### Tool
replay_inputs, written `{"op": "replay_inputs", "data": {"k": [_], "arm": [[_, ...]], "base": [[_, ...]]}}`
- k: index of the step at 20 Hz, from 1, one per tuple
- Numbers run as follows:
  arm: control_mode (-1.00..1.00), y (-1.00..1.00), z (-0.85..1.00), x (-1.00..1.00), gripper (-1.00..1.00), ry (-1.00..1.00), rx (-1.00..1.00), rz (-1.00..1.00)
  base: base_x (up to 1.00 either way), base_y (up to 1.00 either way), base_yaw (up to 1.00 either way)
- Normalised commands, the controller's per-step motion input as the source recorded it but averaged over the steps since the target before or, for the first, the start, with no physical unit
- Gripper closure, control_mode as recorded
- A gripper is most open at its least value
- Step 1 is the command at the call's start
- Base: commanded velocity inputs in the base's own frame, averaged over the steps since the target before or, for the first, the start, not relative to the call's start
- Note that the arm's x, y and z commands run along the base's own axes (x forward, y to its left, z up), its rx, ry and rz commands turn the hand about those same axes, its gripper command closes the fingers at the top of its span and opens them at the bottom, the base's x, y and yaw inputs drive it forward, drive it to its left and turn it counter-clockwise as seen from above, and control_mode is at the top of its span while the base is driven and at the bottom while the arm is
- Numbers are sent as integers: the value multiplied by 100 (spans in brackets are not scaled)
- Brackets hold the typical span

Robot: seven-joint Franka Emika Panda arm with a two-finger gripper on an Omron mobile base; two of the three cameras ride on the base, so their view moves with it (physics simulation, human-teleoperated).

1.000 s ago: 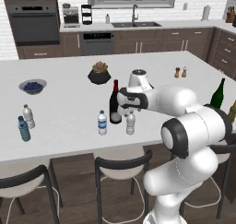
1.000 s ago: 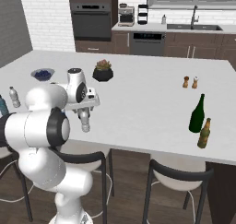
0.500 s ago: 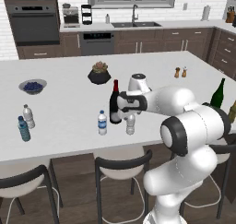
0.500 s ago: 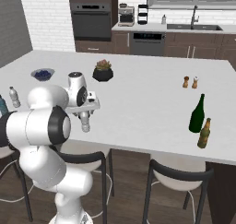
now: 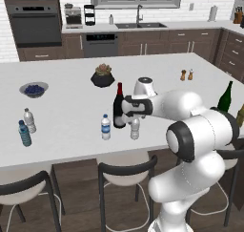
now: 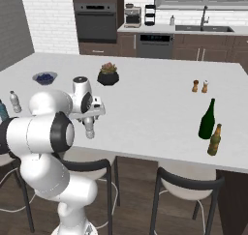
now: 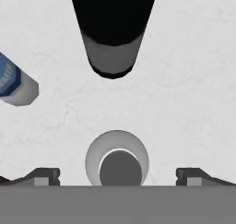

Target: Move the plastic bottles in the middle to the plastics group, and the glass bottles in the middle to the glass group.

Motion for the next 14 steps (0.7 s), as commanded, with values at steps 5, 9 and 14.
{"op": "replay_inputs", "data": {"k": [5,9,14], "arm": [[-100,0,-10,4,-100,-1,0,1],[-100,2,-6,19,-100,0,0,0],[-100,2,-6,12,-100,0,0,0]], "base": [[0,0,0],[0,0,0],[0,0,0]]}}
